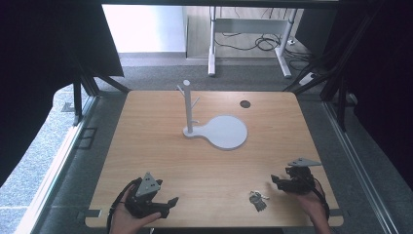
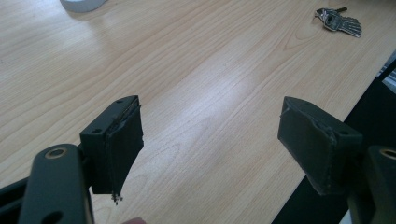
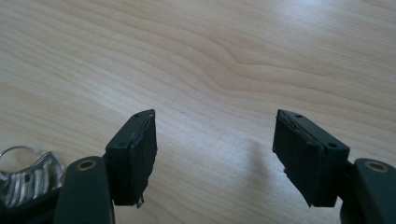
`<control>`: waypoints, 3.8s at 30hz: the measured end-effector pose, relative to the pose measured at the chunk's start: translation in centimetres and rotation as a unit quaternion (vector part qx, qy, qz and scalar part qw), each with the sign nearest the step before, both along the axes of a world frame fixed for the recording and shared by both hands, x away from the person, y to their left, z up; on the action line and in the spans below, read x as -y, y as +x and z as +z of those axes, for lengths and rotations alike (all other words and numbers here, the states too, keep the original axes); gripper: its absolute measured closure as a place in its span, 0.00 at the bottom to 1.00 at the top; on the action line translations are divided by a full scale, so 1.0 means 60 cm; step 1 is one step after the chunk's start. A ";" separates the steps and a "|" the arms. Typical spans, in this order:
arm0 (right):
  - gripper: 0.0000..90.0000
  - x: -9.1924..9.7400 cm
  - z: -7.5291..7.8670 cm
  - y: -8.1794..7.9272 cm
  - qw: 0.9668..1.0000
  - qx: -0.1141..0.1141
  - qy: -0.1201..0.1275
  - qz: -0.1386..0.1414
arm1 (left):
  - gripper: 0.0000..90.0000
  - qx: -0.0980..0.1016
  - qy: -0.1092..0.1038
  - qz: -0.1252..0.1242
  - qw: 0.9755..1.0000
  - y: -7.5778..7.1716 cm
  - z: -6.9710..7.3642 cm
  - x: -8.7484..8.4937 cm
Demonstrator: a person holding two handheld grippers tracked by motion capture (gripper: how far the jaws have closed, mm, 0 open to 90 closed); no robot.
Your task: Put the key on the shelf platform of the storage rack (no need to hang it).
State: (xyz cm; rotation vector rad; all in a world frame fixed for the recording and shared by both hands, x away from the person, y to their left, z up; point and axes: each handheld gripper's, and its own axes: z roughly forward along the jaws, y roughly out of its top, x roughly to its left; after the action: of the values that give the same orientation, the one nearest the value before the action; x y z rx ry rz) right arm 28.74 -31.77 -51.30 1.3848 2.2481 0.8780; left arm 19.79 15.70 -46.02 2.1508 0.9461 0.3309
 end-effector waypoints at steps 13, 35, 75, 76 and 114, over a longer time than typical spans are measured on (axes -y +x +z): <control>0.35 -0.011 0.028 -0.003 0.999 -0.037 -0.020 0.027 | 0.25 0.000 -0.003 -0.001 1.000 -0.001 0.000 -0.002; 0.40 -0.045 0.083 -0.015 0.995 -0.068 -0.033 0.064 | 0.25 0.005 -0.008 0.001 1.000 -0.004 0.006 -0.006; 0.35 -0.153 0.025 -0.061 0.973 -0.141 -0.116 0.144 | 0.25 0.005 -0.010 -0.002 1.000 -0.005 0.007 -0.004; 0.35 -0.154 0.024 -0.061 0.972 -0.143 -0.117 0.143 | 0.25 0.005 -0.010 -0.002 1.000 -0.005 0.007 -0.004; 0.74 -0.142 0.018 -0.039 0.973 -0.156 -0.118 0.125 | 0.25 0.005 -0.010 -0.002 1.000 -0.005 0.006 -0.005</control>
State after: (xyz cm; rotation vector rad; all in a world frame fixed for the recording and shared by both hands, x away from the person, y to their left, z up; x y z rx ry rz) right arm 26.41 -23.27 -50.22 1.2164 2.7065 0.4634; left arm 19.51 16.00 -45.64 2.1308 0.9359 0.3301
